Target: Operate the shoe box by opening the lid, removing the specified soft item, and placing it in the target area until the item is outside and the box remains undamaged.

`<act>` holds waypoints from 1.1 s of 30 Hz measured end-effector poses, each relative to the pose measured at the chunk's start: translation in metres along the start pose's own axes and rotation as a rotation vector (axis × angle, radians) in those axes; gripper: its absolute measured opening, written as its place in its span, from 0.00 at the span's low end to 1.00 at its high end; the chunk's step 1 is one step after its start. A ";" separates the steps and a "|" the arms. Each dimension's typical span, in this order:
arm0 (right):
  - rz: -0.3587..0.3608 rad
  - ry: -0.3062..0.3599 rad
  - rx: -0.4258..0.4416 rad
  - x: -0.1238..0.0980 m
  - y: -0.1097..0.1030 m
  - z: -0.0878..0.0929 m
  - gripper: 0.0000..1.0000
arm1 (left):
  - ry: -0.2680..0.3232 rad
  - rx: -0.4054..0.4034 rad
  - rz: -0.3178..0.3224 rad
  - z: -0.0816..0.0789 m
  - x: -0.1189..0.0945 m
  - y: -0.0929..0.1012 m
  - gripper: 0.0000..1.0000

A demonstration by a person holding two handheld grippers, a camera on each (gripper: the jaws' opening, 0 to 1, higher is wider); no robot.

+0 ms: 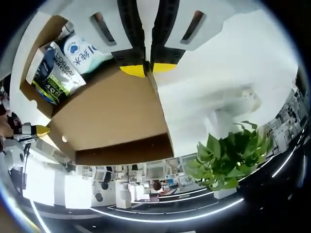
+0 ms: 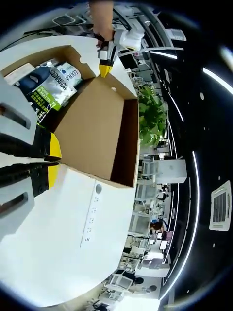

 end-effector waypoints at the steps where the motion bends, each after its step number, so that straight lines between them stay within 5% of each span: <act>1: 0.000 -0.001 0.001 0.000 0.000 0.000 0.00 | -0.001 0.003 0.001 -0.001 0.001 0.000 0.01; 33: 0.018 -0.024 0.036 0.020 0.013 0.002 0.00 | -0.054 -0.082 0.007 0.002 0.023 -0.004 0.02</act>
Point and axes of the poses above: the point that each gripper's makers call its tool centre point, and the gripper's own axes: x roughly forward along the fingers, y roughly to its right, z roughly out of its underside, the point moved 2 cm from there along -x, roughly backward along the fingers, and after that the axes turned 9 degrees about x, right-handed, at the moved point
